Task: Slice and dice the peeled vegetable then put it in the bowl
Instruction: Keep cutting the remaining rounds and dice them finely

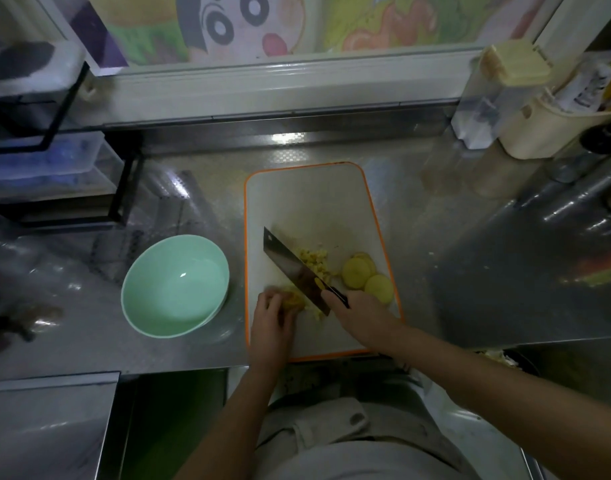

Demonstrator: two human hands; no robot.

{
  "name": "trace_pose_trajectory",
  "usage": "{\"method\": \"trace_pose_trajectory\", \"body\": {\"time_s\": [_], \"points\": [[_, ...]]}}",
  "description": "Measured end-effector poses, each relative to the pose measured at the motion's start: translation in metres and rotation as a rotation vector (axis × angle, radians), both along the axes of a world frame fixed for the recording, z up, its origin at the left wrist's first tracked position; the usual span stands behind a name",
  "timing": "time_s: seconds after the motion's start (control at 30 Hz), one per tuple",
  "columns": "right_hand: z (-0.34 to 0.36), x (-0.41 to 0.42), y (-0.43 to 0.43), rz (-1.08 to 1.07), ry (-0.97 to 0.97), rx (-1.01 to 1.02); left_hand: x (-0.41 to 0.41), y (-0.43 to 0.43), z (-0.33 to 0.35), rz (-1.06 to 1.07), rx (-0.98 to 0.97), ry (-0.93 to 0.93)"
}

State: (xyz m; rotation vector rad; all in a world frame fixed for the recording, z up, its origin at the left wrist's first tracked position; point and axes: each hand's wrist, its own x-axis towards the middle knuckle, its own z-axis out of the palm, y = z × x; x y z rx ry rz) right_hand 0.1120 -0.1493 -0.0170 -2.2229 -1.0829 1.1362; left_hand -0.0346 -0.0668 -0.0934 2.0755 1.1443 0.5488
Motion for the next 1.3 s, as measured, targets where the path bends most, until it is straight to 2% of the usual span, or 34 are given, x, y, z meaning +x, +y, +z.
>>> {"method": "trace_pose_trajectory", "body": {"time_s": [0.5, 0.63, 0.67, 0.83, 0.9, 1.03, 1.13, 1.3], "points": [[0.023, -0.001, 0.006, 0.089, -0.022, -0.171, 0.010, 0.004, 0.009, 0.077, -0.076, -0.003], [0.024, 0.000, 0.008, 0.210, -0.145, -0.240, 0.011, 0.004, 0.009, 0.096, -0.087, -0.004], [0.024, 0.000, 0.009, 0.182, -0.175, -0.234, 0.011, 0.004, 0.010, 0.097, -0.087, -0.006], [0.028, 0.006, 0.016, 0.532, -0.437, -0.269, 0.011, 0.005, 0.011, 0.093, -0.077, -0.018], [0.034, 0.006, 0.019, 0.570, -0.490, -0.295, 0.012, 0.005, 0.012, 0.095, -0.065, -0.013], [0.042, 0.005, 0.025, 0.624, -0.496, -0.318, 0.012, 0.006, 0.014, 0.088, -0.070, -0.015], [0.041, 0.004, 0.026, 0.579, -0.452, -0.312, 0.012, 0.006, 0.013, 0.089, -0.075, -0.013], [0.026, -0.002, 0.024, 0.683, -0.547, -0.266, 0.012, 0.006, 0.010, 0.101, -0.063, -0.004]]}}
